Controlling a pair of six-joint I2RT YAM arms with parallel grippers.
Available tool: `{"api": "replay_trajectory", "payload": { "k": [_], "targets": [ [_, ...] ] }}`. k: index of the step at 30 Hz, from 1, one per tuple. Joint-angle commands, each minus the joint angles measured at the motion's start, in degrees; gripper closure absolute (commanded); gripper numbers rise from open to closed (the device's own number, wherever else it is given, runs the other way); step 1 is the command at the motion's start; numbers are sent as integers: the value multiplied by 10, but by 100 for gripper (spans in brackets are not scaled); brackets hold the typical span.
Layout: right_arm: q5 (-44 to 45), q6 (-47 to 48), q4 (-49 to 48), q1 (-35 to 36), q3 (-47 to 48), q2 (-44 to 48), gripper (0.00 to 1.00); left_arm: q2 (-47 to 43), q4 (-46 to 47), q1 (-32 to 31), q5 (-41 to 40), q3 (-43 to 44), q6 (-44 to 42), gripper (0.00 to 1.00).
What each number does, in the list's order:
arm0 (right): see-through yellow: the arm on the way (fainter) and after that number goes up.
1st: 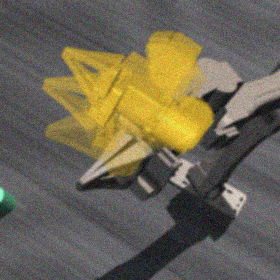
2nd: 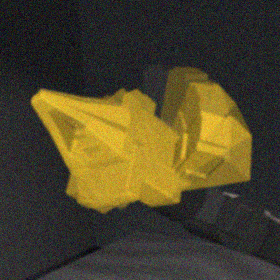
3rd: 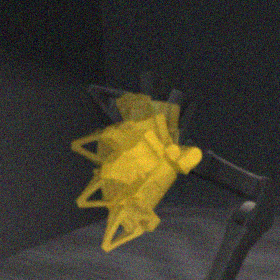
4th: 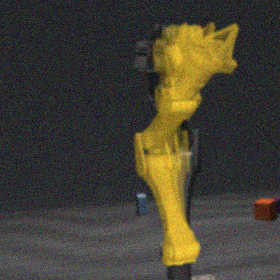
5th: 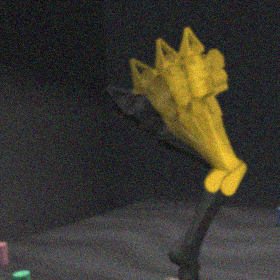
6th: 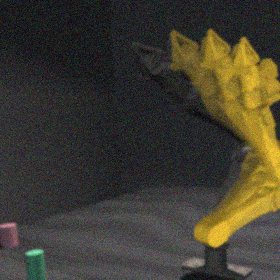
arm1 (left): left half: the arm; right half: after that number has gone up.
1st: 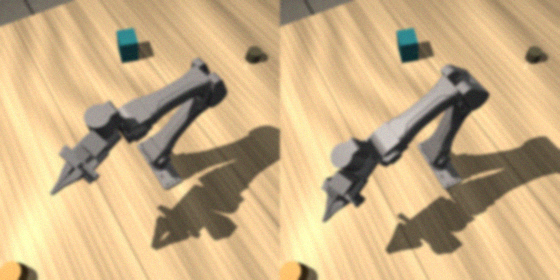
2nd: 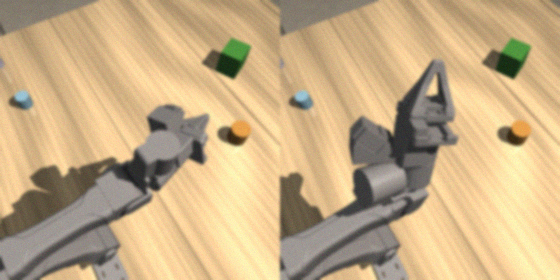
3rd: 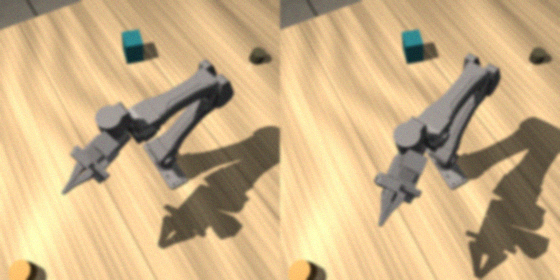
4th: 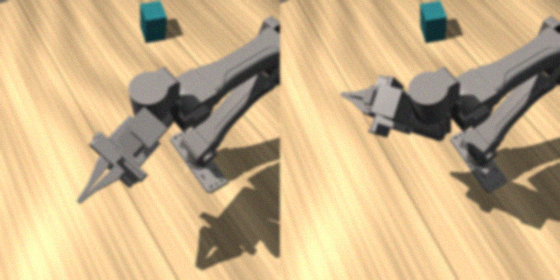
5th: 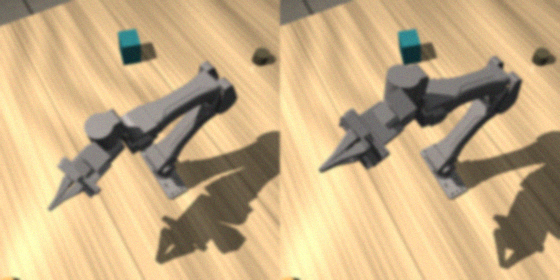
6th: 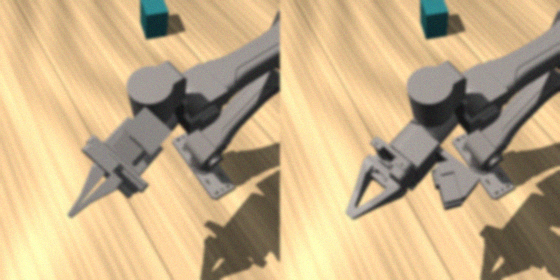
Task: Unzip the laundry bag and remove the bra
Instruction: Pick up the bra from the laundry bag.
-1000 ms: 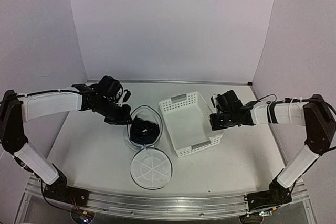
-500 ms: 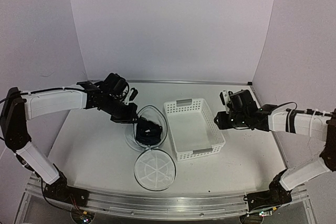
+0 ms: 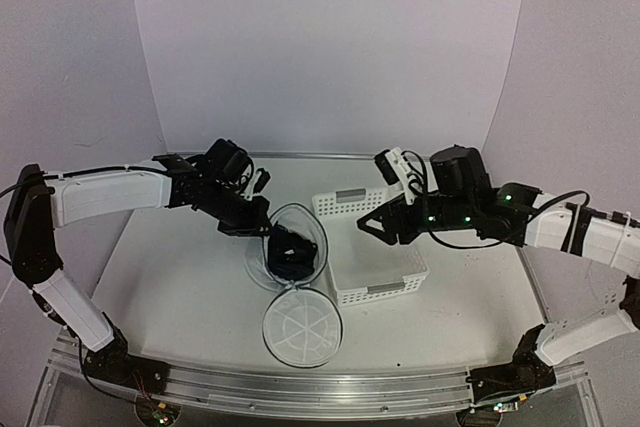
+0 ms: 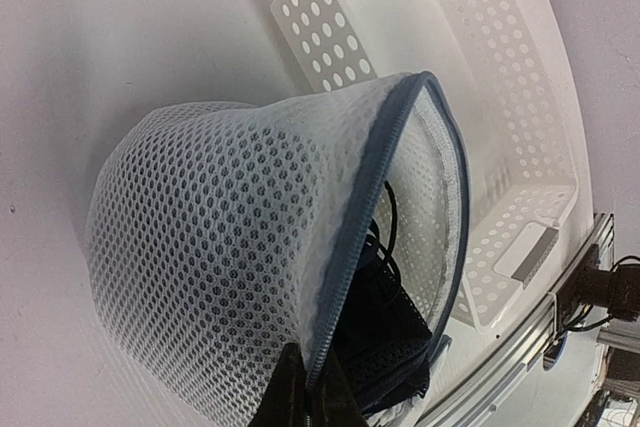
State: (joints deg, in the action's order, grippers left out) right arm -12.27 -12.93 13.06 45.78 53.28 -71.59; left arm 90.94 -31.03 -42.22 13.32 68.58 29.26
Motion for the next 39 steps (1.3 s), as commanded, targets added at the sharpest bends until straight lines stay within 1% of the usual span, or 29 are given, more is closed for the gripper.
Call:
{"api": "replay_trajectory", "payload": {
  "k": [1,6,9,12,15,19,21,23,26,30,33,39],
  "targets": [
    [-38,49,-1,44,58,-57,47,-8,10,-2,-6,19,7,100],
    [-54,119,-9,79,87,-116,38,-11,10,-2,-3,11,4,100],
    [-61,196,-22,95,87,-139,36,-12,10,-2,1,10,2,100],
    [-59,278,-56,116,64,-147,33,-14,10,-3,1,6,1,100],
    [-37,355,-105,137,36,-150,31,-14,10,-2,1,4,-1,100],
    [-21,462,-185,145,-1,-148,30,-12,10,-2,2,1,-3,100],
    [-5,496,-196,146,2,-161,30,-12,10,-2,2,-1,-4,100],
    [15,521,-197,148,15,-182,30,-12,10,-2,1,-3,-5,100],
    [46,556,-197,155,36,-213,33,-13,10,-2,3,-4,-5,100],
    [67,582,-198,161,58,-244,37,-16,10,-2,-1,-9,-8,100],
    [82,590,-200,163,74,-263,42,-19,10,-2,-8,-11,-11,100],
    [90,596,-199,164,97,-292,45,-18,10,-2,-4,-14,-11,100]
  ]
}}
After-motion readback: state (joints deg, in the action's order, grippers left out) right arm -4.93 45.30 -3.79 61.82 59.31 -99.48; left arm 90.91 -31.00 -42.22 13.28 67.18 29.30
